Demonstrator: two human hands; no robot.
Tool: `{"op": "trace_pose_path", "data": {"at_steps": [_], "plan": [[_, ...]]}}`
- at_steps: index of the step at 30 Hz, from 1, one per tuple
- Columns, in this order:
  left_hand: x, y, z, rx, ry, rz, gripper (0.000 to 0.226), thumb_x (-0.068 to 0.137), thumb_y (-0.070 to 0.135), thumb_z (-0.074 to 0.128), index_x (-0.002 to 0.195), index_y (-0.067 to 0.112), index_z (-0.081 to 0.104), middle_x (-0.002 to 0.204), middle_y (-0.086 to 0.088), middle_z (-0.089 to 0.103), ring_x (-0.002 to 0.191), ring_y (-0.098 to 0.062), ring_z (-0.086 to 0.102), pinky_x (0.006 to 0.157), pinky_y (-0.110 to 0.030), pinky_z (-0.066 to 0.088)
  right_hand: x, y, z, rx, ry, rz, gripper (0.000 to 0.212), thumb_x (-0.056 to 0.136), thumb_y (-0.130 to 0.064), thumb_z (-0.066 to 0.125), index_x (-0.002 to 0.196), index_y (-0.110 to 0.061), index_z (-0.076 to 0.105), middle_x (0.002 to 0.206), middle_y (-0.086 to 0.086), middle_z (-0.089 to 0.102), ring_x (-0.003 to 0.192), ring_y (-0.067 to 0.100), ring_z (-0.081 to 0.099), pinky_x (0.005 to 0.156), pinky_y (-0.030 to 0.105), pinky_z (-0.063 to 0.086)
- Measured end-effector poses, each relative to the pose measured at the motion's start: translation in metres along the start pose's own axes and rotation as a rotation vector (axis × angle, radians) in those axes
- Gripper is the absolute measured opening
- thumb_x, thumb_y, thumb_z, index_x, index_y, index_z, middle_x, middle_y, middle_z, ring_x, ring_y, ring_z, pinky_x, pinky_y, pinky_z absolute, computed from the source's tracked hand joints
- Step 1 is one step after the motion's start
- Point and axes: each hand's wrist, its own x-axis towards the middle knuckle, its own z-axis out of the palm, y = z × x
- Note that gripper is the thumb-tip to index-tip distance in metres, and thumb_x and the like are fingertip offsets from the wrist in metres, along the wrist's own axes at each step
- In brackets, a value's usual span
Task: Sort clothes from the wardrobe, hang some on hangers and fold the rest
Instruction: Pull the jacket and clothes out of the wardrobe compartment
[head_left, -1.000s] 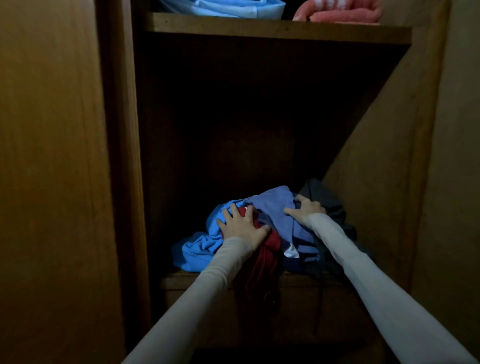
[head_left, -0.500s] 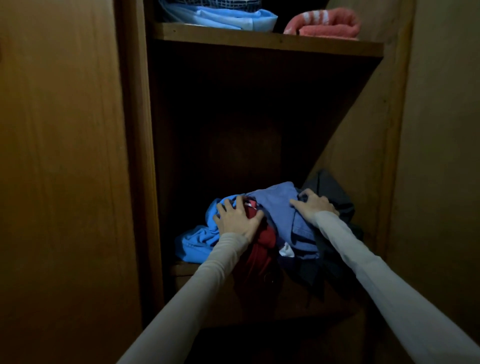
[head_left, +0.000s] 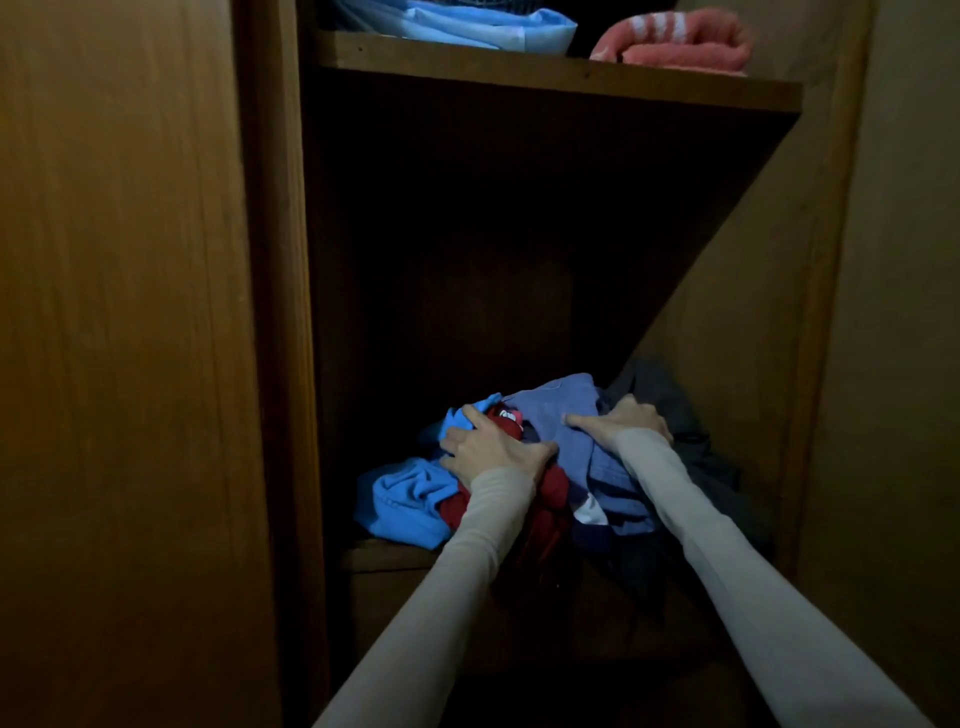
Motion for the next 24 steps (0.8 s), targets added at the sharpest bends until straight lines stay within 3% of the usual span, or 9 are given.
{"op": "trace_pose_path", "data": {"at_steps": [3,6,14,19,24], "plan": [[-0.002,0.003,0.005,-0.023,0.076,0.067,0.087,0.069,0.048,0.072,0.131,0.004,0.029,0.132,-0.021,0.042,0.124,-0.035,0.038,0.101,-0.041,0.035,-0.005,0.0,0.003,-0.076,0.044,-0.117,0.075,0.083,-0.055,0.059,0.137,-0.009,0.037,0.138,0.017,0.042,0.127,0.034,0.042,0.097,0.039,0.04],[-0.004,0.004,0.007,0.004,0.123,0.132,0.072,0.073,0.04,0.07,0.124,0.003,0.034,0.126,-0.018,0.047,0.119,-0.032,0.044,0.096,-0.037,0.039,-0.012,0.001,0.006,-0.133,0.11,-0.193,0.066,0.089,-0.048,0.054,0.138,-0.008,0.035,0.135,0.019,0.043,0.125,0.035,0.044,0.096,0.039,0.039],[-0.02,-0.008,0.003,-0.007,0.202,0.249,0.061,0.074,0.036,0.064,0.119,0.004,0.04,0.121,-0.015,0.053,0.115,-0.03,0.045,0.094,-0.034,0.039,-0.034,0.015,0.018,-0.065,0.341,-0.276,0.056,0.091,-0.043,0.051,0.131,-0.007,0.033,0.134,0.021,0.031,0.115,0.038,0.045,0.088,0.046,0.041],[-0.031,-0.014,-0.001,-0.021,0.246,0.264,0.063,0.073,0.039,0.061,0.123,0.006,0.04,0.121,-0.014,0.053,0.115,-0.03,0.045,0.092,-0.035,0.038,-0.043,0.011,0.019,-0.063,0.379,-0.174,0.078,0.08,-0.067,0.05,0.127,-0.005,0.04,0.136,0.018,0.025,0.127,0.035,0.025,0.096,0.05,0.033],[-0.028,-0.012,0.0,0.09,0.166,0.156,0.081,0.075,0.067,0.051,0.133,0.015,0.03,0.14,-0.019,0.028,0.131,-0.036,0.023,0.105,-0.051,0.024,-0.035,0.003,0.016,-0.218,0.316,-0.081,0.089,0.081,-0.074,0.039,0.137,-0.005,0.036,0.144,0.016,0.02,0.136,0.03,0.012,0.107,0.054,0.021]]}}
